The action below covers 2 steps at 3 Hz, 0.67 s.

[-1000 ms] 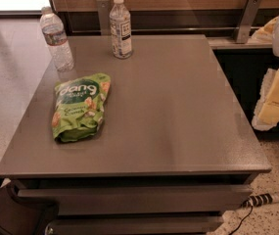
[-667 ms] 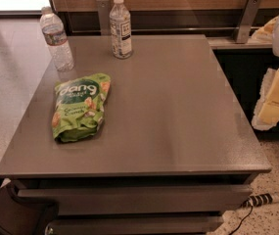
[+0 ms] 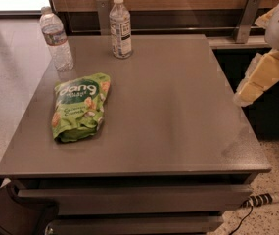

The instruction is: Knock blue plastic bottle over

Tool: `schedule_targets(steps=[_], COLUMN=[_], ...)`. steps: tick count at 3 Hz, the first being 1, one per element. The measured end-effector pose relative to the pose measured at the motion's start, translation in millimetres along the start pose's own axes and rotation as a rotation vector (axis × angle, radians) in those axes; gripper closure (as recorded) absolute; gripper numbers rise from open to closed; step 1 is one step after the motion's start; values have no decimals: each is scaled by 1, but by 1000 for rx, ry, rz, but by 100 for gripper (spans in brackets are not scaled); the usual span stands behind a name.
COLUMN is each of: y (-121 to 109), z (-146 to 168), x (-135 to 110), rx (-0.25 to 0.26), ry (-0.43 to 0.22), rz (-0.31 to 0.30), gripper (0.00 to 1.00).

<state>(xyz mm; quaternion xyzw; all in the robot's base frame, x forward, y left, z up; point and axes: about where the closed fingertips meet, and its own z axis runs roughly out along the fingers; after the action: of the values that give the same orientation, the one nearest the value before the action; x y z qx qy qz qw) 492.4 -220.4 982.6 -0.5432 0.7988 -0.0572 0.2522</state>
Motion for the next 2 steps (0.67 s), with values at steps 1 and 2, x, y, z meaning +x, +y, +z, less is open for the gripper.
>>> schedule_targets(steps=[1,2], y=[-40,-79], z=[19,35], x=[-10,-25], rx=[106,178], ry=[-105,-270], rz=[127,205], gripper=[0,0])
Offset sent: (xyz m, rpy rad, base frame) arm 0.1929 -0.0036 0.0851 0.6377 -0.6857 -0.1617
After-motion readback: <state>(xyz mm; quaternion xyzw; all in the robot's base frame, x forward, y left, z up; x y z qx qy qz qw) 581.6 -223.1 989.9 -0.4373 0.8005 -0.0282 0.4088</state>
